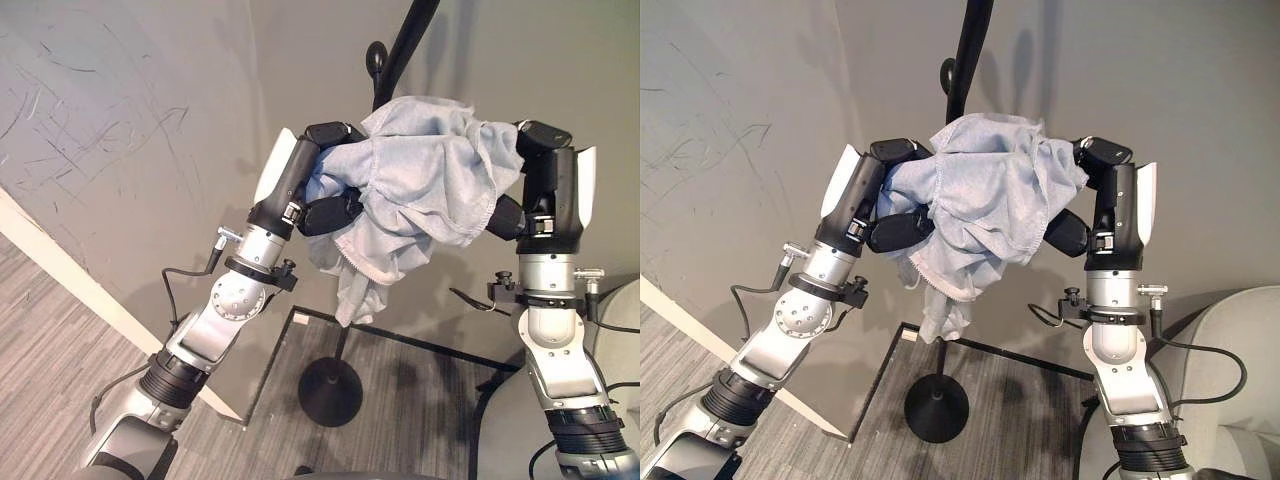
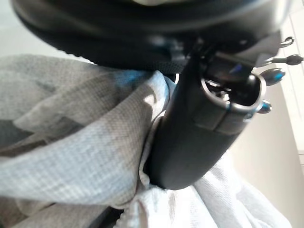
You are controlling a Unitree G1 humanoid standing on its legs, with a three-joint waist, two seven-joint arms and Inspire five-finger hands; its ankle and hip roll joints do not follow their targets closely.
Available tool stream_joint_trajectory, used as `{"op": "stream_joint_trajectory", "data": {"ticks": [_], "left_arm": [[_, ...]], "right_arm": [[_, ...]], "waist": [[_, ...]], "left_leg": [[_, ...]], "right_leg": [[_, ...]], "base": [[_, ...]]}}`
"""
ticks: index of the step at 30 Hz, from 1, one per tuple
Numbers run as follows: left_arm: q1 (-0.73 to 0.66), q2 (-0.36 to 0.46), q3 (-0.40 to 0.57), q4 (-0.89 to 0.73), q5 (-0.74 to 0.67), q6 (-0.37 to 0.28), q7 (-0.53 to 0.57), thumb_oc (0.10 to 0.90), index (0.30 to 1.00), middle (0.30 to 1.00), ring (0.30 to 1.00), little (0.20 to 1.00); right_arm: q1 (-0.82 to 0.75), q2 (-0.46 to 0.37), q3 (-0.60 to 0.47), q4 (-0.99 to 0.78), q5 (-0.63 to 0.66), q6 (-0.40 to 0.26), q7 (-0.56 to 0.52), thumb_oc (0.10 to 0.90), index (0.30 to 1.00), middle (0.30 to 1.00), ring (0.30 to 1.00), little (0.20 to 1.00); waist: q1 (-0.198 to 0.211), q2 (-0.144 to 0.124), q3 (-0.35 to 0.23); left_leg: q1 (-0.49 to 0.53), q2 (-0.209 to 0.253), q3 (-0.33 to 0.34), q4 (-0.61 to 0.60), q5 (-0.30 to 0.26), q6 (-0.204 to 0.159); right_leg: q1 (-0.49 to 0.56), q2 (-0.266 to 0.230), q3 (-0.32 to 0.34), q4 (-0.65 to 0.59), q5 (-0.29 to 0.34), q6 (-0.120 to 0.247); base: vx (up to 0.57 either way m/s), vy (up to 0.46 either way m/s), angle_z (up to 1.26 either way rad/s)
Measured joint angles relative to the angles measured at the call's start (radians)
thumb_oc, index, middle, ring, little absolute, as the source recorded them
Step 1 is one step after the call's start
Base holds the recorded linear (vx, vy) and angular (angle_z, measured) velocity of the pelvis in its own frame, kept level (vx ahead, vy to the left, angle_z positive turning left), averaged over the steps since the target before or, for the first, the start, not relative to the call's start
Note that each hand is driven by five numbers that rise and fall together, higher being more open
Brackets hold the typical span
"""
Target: Hang the clothes on the sofa on the clothes rack.
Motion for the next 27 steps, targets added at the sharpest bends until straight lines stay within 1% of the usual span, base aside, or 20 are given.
{"op": "stream_joint_trajectory", "data": {"ticks": [1,2,3,4,7,11,12,13,15,18,21,27], "left_arm": [[0.007,-0.008,0.001,0.011,-0.004,0.0,0.0,0.458,0.387,0.387,0.387,0.387],[0.006,-0.018,0.0,0.026,-0.008,0.002,-0.001,0.56,0.54,0.54,0.54,0.54],[0.008,-0.023,0.0,0.029,-0.011,0.005,-0.004,0.577,0.566,0.566,0.566,0.566],[0.018,-0.03,0.0,0.038,-0.046,0.004,-0.002,0.8,0.9,0.9,0.9,0.9],[0.047,-0.042,0.003,0.04,-0.103,0.0,0.01,0.8,0.9,0.9,0.9,0.9],[0.108,-0.049,0.028,0.04,-0.147,-0.003,0.032,0.8,0.9,0.9,0.9,0.9],[0.119,-0.052,0.03,0.042,-0.156,-0.001,0.034,0.8,0.9,0.9,0.9,0.9],[0.16,-0.068,0.038,0.044,-0.195,-0.001,0.039,0.8,0.9,0.9,0.9,0.9],[0.187,-0.08,0.043,0.044,-0.211,-0.001,0.044,0.8,0.9,0.9,0.9,0.9],[0.213,-0.088,0.043,0.048,-0.236,-0.001,0.057,0.8,0.9,0.9,0.9,0.9],[0.237,-0.104,0.044,0.058,-0.27,-0.002,0.065,0.8,0.9,0.9,0.9,0.9],[0.277,-0.116,0.045,0.076,-0.277,-0.004,0.072,0.8,0.9,0.9,0.9,0.9]], "right_arm": [[-0.014,0.025,0.024,0.042,0.027,-0.002,0.0,0.4,0.3,0.3,0.3,0.3],[-0.03,0.041,0.051,0.077,0.045,0.003,0.001,0.4,0.3,0.3,0.3,0.3],[-0.032,0.045,0.066,0.1,0.063,0.015,0.0,0.4,0.3,0.3,0.3,0.3],[-0.049,0.076,0.082,0.139,0.084,0.014,0.0,0.4,0.3,0.3,0.3,0.3],[-0.062,0.131,0.101,0.217,0.138,0.02,-0.001,0.4,0.3,0.3,0.3,0.3],[-0.056,0.165,0.095,0.27,0.145,0.063,-0.02,0.4,0.3,0.3,0.3,0.3],[-0.055,0.167,0.095,0.276,0.146,0.065,-0.021,0.4,0.3,0.3,0.3,0.3],[-0.051,0.17,0.099,0.286,0.176,0.079,-0.022,0.4,0.3,0.3,0.3,0.3],[-0.05,0.174,0.101,0.293,0.176,0.082,-0.022,0.4,0.3,0.3,0.3,0.3],[-0.049,0.193,0.102,0.293,0.182,0.082,-0.021,0.4,0.3,0.3,0.3,0.3],[-0.035,0.206,0.135,0.292,0.187,0.081,-0.02,0.4,0.3,0.3,0.3,0.3],[-0.016,0.21,0.158,0.275,0.213,0.083,-0.018,0.4,0.3,0.3,0.3,0.3]], "waist": [[-0.001,0.0,-0.001],[-0.004,-0.001,-0.001],[0.001,0.002,-0.001],[0.0,0.001,-0.002],[0.005,0.001,-0.003],[0.017,0.001,-0.003],[0.016,0.001,-0.003],[0.023,0.001,-0.003],[0.023,0.002,-0.004],[0.023,0.002,-0.004],[0.023,0.004,-0.007],[0.026,0.004,-0.015]], "left_leg": [[0.0,0.0,0.0,0.0,0.0,0.0],[0.0,0.0,0.001,0.0,0.0,0.0],[-0.005,-0.001,-0.001,0.0,0.0,0.0],[-0.005,0.0,-0.001,0.0,0.0,0.0],[-0.005,0.0,-0.005,0.0,0.0,0.0],[-0.005,0.0,-0.009,-0.001,0.0,0.0],[-0.004,0.0,-0.009,-0.001,0.0,0.0],[-0.005,-0.001,-0.011,-0.001,0.0,0.0],[-0.005,-0.001,-0.013,-0.001,0.0,0.0],[-0.007,-0.001,-0.017,-0.001,0.0,-0.002],[-0.009,-0.001,-0.021,-0.001,-0.003,-0.007],[-0.015,-0.001,-0.029,-0.002,-0.002,-0.007]], "right_leg": [[-0.001,0.0,0.0,0.0,0.0,0.0],[-0.001,0.0,0.002,0.0,0.0,0.0],[-0.004,0.0,0.0,0.0,0.0,0.0],[-0.005,0.0,0.0,0.0,0.0,0.0],[-0.003,0.0,-0.002,0.0,0.0,0.0],[-0.001,0.0,-0.007,0.0,0.0,0.0],[-0.002,0.0,-0.006,0.0,0.0,0.0],[-0.001,0.0,-0.008,0.0,0.0,0.0],[-0.001,0.0,-0.013,0.0,0.0,0.0],[-0.001,0.001,-0.016,0.0,0.0,-0.001],[0.0,0.001,-0.02,0.0,0.0,-0.001],[-0.001,0.001,-0.028,0.0,-0.002,-0.004]], "base": [[0.0,0.0,0.0],[0.0,0.0,0.0],[0.0,0.0,0.0],[0.0,0.007,0.04],[0.01,0.002,0.03],[0.04,0.006,0.02],[0.0,0.0,0.0],[0.0,0.0,0.0],[0.01,0.006,0.02],[0.01,0.013,0.04],[0.01,0.004,0.03],[0.01,0.003,0.05]]}}
